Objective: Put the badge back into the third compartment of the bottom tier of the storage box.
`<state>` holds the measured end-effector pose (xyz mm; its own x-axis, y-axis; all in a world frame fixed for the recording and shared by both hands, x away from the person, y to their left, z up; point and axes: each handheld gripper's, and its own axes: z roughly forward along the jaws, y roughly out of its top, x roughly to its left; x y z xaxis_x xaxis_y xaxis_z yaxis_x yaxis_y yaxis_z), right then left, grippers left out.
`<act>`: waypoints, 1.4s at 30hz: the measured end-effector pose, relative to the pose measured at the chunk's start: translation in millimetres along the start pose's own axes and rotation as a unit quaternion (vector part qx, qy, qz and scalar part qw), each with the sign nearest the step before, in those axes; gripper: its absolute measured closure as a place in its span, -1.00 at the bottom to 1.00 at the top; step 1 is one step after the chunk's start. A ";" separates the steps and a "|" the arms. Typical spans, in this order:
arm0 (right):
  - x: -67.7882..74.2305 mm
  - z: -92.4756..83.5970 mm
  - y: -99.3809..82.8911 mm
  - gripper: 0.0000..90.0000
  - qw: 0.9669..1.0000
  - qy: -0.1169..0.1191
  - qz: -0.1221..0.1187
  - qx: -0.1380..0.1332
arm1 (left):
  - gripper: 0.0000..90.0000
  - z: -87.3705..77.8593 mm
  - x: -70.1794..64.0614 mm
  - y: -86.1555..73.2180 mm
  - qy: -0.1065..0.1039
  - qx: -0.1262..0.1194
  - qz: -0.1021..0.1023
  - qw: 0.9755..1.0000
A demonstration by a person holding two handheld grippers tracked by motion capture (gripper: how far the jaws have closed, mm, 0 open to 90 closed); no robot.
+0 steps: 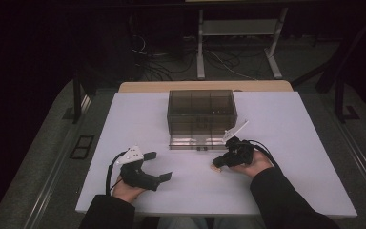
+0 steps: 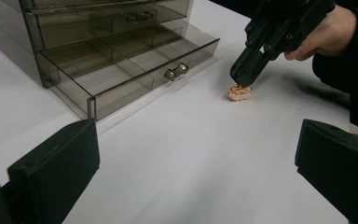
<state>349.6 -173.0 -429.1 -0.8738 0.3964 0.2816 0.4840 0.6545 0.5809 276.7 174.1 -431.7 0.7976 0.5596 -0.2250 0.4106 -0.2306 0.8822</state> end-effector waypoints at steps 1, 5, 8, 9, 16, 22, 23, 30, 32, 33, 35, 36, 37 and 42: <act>0.1 -0.1 0.1 0.86 1.000 0.001 0.003 0.001 | -1.00 0.1 0.0 0.0 0.000 0.000 0.000 1.000; 0.2 -1.3 0.0 0.86 1.000 0.004 0.015 0.005 | -1.00 0.0 0.1 0.0 0.000 0.000 0.000 1.000; -0.8 -3.0 -0.3 0.86 1.000 0.002 0.014 0.006 | -1.00 0.1 0.1 -0.1 0.000 0.000 0.000 1.000; -0.5 -3.6 -0.2 0.86 1.000 0.003 0.015 0.004 | -1.00 0.1 0.1 -0.1 0.000 0.001 0.000 1.000; -0.2 -8.0 0.1 0.86 1.000 0.008 0.020 -0.002 | -1.00 0.2 0.1 -0.1 0.000 0.001 0.000 1.000; -1.0 -11.1 0.6 0.86 1.000 0.005 0.023 -0.004 | -1.00 0.4 0.2 -0.2 -0.001 0.001 0.000 1.000; -1.9 -12.0 0.9 0.86 1.000 0.005 0.020 -0.006 | -1.00 0.3 0.2 -0.2 -0.001 0.001 0.001 1.000; -1.8 -21.1 7.5 0.86 1.000 -0.001 0.017 -0.013 | -1.00 0.4 0.1 -0.2 -0.001 0.001 0.000 1.000; -2.6 -23.5 9.1 0.85 1.000 -0.006 0.014 -0.015 | -1.00 0.3 0.0 -0.2 -0.001 0.000 0.000 1.000; -2.8 -24.3 9.7 0.85 1.000 -0.006 0.015 -0.017 | -1.00 0.2 0.0 -0.1 -0.001 0.000 0.000 1.000; -2.9 -25.4 10.5 0.85 1.000 -0.006 0.016 -0.017 | -1.00 0.1 0.3 -0.1 -0.001 0.000 0.000 1.000; -3.1 -26.1 11.0 0.85 1.000 -0.006 0.016 -0.016 | -1.00 0.1 0.2 -0.1 -0.001 0.001 0.000 1.000; -3.3 -26.9 11.6 0.85 1.000 -0.008 0.016 -0.015 | -1.00 0.1 0.2 -0.1 -0.001 0.001 0.000 1.000; -4.3 -31.5 15.3 0.85 1.000 -0.012 0.014 -0.019 | -1.00 0.3 0.4 -0.2 -0.001 0.001 0.000 1.000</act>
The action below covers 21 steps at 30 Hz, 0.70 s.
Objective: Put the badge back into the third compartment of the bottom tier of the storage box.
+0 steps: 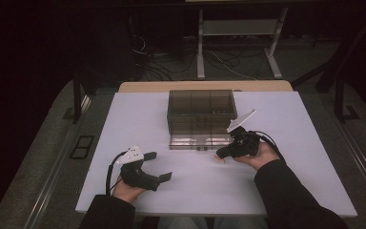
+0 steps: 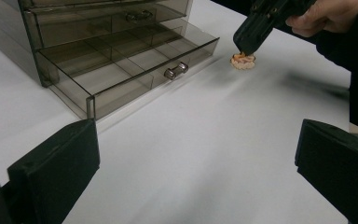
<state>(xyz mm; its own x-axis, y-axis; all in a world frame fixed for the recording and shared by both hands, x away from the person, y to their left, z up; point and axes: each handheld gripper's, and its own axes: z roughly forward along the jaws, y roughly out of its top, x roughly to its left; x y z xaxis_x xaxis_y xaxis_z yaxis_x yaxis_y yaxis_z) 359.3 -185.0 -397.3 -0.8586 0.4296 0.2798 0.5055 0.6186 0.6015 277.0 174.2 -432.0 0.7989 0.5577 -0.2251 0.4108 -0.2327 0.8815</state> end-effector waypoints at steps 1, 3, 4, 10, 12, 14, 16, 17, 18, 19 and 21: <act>-0.5 -0.8 0.7 0.86 1.000 0.000 -0.002 -0.001 | -1.00 0.0 0.0 0.0 0.000 0.000 -0.001 1.000; -1.0 -2.0 1.7 0.85 1.000 -0.003 -0.002 -0.003 | -1.00 -0.1 0.0 0.0 0.000 0.000 -0.001 1.000; -1.1 -2.6 2.0 0.85 1.000 -0.001 -0.001 -0.003 | -1.00 -0.1 0.0 0.0 0.000 0.000 0.000 1.000; -2.9 -7.2 5.1 0.85 1.000 -0.008 -0.002 -0.003 | -1.00 0.0 -0.1 0.0 -0.001 0.000 0.000 1.000; -3.1 -9.6 7.1 0.85 1.000 -0.010 -0.003 -0.006 | -1.00 -0.1 0.0 0.0 0.000 0.000 0.000 1.000; -2.9 -11.9 9.5 0.86 1.000 -0.011 -0.004 -0.006 | -1.00 0.0 0.0 0.0 0.000 0.000 -0.001 1.000; -3.4 -13.6 11.4 0.85 1.000 -0.014 -0.007 -0.009 | -1.00 -0.1 0.0 0.0 -0.001 0.000 0.000 1.000; -3.6 -14.6 12.2 0.86 1.000 -0.015 -0.006 -0.009 | -1.00 -0.1 -0.1 0.0 0.000 0.000 0.000 1.000; -4.2 -15.4 12.9 0.86 1.000 -0.015 -0.008 -0.010 | -1.00 -0.1 0.0 0.0 -0.001 0.000 0.000 1.000; -4.4 -16.4 13.6 0.85 1.000 -0.015 -0.006 -0.011 | -1.00 -0.1 0.0 0.0 -0.001 0.000 0.000 1.000; -4.9 -18.3 15.0 0.85 1.000 -0.017 -0.007 -0.013 | -1.00 -0.2 0.1 0.0 0.000 0.000 -0.001 1.000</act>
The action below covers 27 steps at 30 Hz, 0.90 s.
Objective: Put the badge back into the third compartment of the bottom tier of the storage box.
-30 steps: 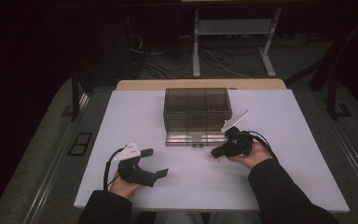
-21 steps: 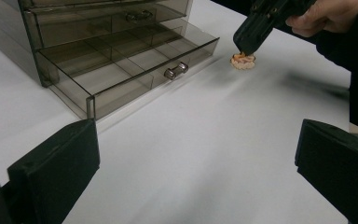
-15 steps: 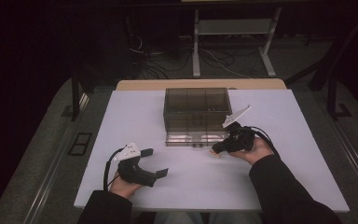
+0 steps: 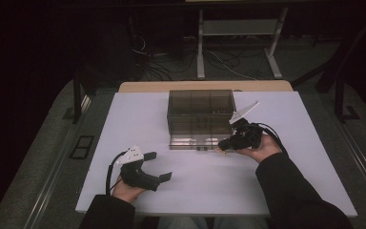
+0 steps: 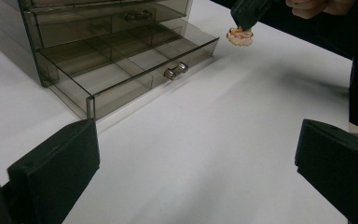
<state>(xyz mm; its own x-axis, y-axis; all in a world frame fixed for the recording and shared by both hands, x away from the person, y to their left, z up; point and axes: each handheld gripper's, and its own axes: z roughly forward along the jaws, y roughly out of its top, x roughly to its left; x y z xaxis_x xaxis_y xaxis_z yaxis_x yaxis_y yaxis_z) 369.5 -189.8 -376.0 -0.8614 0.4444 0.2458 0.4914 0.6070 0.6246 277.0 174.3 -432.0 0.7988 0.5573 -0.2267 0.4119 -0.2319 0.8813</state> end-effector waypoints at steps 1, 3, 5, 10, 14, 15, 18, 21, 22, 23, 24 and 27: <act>-0.5 -1.0 0.8 0.85 1.000 -0.001 -0.001 -0.002 | -1.00 -0.1 0.0 0.0 0.000 0.000 0.000 1.000; -1.6 -3.3 2.5 0.85 1.000 -0.003 -0.001 -0.005 | -1.00 0.0 0.0 0.0 0.000 0.000 0.000 1.000; -2.8 -5.4 3.9 0.85 1.000 -0.005 0.000 -0.005 | -1.00 0.1 0.0 0.0 0.000 0.000 0.001 1.000; -7.1 -9.0 6.6 0.86 1.000 -0.012 0.000 -0.008 | -1.00 0.2 0.0 0.0 -0.001 0.000 0.001 1.000; -11.5 -11.7 8.9 0.85 1.000 -0.016 0.002 -0.013 | -1.00 0.0 0.0 0.1 0.000 0.000 0.000 1.000; -12.5 -12.6 9.5 0.86 1.000 -0.018 0.003 -0.014 | -1.00 0.0 0.0 0.0 0.000 0.000 0.000 1.000; -16.1 -14.3 10.7 0.85 1.000 -0.022 0.006 -0.016 | -1.00 0.0 0.0 0.1 -0.001 0.000 0.000 1.000; -20.5 -15.6 11.5 0.85 0.999 -0.025 0.010 -0.019 | -1.00 0.0 0.1 0.0 0.000 0.000 0.000 1.000; -22.0 -16.0 11.6 0.86 0.999 -0.028 0.009 -0.020 | -1.00 0.0 0.1 0.0 0.000 0.000 0.000 1.000; -23.2 -16.3 11.8 0.86 0.999 -0.030 0.011 -0.020 | -1.00 -0.1 0.1 0.0 0.000 0.000 0.000 1.000; -24.6 -16.5 11.9 0.85 0.999 -0.030 0.011 -0.020 | -1.00 0.0 0.2 0.0 -0.001 0.000 0.000 1.000; -28.7 -17.2 12.3 0.85 0.999 -0.036 0.014 -0.020 | -1.00 0.0 0.1 0.0 -0.001 0.000 0.000 1.000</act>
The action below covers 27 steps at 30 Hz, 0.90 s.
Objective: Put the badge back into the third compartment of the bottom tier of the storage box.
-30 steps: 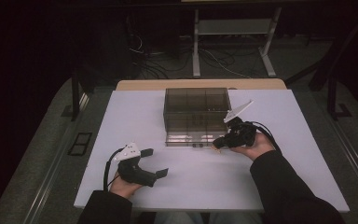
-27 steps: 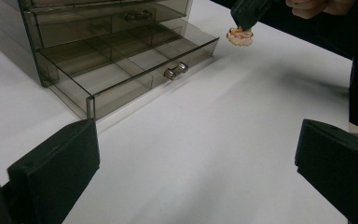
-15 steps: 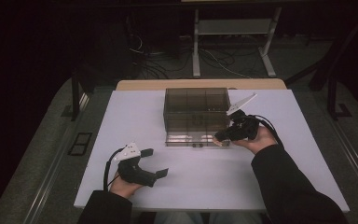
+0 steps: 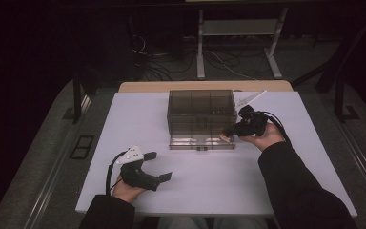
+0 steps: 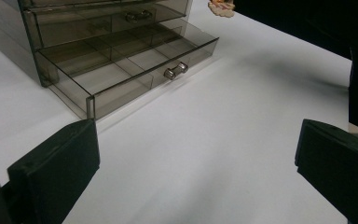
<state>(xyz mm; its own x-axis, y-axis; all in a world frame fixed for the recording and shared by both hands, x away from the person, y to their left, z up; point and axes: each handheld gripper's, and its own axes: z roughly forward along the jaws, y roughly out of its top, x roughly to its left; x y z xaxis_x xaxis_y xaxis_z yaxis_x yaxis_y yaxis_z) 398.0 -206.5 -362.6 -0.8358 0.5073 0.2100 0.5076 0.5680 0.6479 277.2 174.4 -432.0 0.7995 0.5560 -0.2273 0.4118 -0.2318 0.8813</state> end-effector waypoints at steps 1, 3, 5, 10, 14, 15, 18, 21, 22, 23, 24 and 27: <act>-1.1 -0.1 0.1 0.85 1.000 0.000 0.004 -0.001 | -1.00 0.0 0.0 0.0 0.000 0.000 0.000 1.000; -4.3 0.1 -0.1 0.86 1.000 -0.001 0.005 -0.004 | -1.00 0.0 0.0 0.0 0.000 0.000 0.000 1.000; -7.5 0.8 -0.7 0.85 1.000 -0.004 0.009 -0.004 | -1.00 0.0 0.0 0.0 0.000 0.000 0.000 1.000; -14.1 4.7 -2.2 0.85 1.000 -0.005 0.019 -0.006 | -1.00 -0.1 0.1 0.0 0.000 0.000 0.000 1.000; -16.8 8.0 -2.9 0.85 1.000 -0.007 0.024 -0.005 | -1.00 -0.1 0.1 0.0 0.000 0.000 0.000 1.000; -17.6 8.9 -3.1 0.85 1.000 -0.009 0.025 -0.003 | -1.00 0.0 0.1 0.0 0.000 0.000 0.000 1.000; -19.9 11.2 -3.5 0.85 1.000 -0.009 0.026 -0.002 | -1.00 -0.1 0.1 0.0 0.000 0.000 0.001 1.000; -20.9 13.9 -3.5 0.86 1.000 -0.010 0.028 -0.001 | -1.00 0.0 0.2 0.0 0.000 0.000 0.001 1.000; -21.2 14.9 -3.2 0.85 1.000 -0.010 0.027 0.000 | -1.00 0.0 0.2 0.0 0.000 0.000 0.001 1.000; -21.3 16.2 -3.2 0.85 1.000 -0.010 0.027 0.000 | -1.00 0.0 0.2 0.0 0.000 0.000 0.001 1.000; -21.8 17.3 -3.1 0.85 1.000 -0.009 0.027 0.001 | -1.00 0.0 0.2 0.0 0.000 0.000 0.001 1.000; -23.0 21.0 -3.0 0.85 1.000 -0.010 0.028 0.003 | -1.00 0.0 0.2 0.0 -0.001 0.000 0.001 1.000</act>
<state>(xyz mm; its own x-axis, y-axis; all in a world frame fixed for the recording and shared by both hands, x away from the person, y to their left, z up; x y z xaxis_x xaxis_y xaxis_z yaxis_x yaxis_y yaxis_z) 420.1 -206.3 -384.8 -0.8015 0.5513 0.2317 0.5552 0.5422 0.6307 277.3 174.4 -432.1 0.8009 0.5546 -0.2258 0.4101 -0.2334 0.8817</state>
